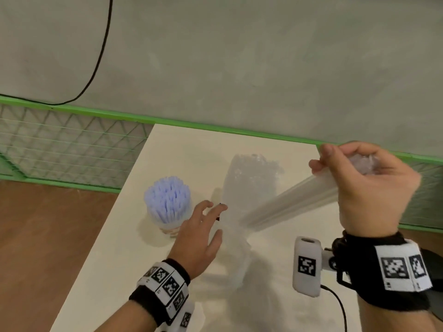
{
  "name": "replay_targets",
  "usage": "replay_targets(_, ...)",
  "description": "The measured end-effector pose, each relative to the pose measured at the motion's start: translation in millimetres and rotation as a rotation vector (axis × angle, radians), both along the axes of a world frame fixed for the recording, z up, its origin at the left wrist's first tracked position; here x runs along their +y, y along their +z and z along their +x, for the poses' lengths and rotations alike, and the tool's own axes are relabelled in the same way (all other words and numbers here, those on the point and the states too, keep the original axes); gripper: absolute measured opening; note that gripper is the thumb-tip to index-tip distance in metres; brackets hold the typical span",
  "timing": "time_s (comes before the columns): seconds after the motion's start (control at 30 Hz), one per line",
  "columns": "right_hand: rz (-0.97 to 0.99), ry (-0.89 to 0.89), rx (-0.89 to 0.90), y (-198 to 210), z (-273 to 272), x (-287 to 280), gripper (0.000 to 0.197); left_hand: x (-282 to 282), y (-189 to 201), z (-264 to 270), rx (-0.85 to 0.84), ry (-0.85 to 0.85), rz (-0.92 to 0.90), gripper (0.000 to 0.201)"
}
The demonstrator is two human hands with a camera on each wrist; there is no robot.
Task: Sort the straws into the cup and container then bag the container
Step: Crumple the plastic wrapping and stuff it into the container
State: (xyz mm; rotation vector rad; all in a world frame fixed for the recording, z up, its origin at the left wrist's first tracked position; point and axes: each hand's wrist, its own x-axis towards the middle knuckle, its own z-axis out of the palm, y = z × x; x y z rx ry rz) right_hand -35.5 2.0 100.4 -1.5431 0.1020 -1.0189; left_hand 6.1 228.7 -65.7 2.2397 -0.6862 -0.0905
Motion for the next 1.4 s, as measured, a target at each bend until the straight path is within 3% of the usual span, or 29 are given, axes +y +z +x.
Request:
replay_targets(0.1,0.003,-0.039,0.024,-5,2,-4,0.019,-20,9,19,0.097,0.014,0.112,0.049)
replay_targets(0.17,0.043,-0.052,0.031,-9,5,-4,0.018,-28,10,29,0.118,0.021,0.177,0.037)
replay_targets(0.27,0.066,-0.054,0.036,-12,8,-3,0.016,-34,12,35,0.105,0.023,0.183,0.024)
replay_targets(0.47,0.047,-0.044,0.021,-9,21,-3,0.018,-38,16,36,0.082,0.031,0.179,0.018)
replay_targets(0.7,-0.106,-0.023,0.022,0,42,-2,0.019,-35,21,38,0.130,0.025,0.169,0.020)
replay_targets(1.0,-0.212,0.024,0.130,-23,56,12,0.014,-39,33,50,0.183,-0.004,0.294,0.034)
replay_targets(1.1,-0.243,0.026,0.118,-22,57,15,0.015,-37,37,53,0.173,0.010,0.263,0.029)
replay_targets(1.27,-0.255,0.012,0.080,-9,58,10,0.016,-34,45,59,0.198,0.042,0.051,0.020)
replay_targets(1.4,-0.344,0.013,0.106,-17,65,13,0.020,-35,44,61,0.206,0.022,0.152,0.027)
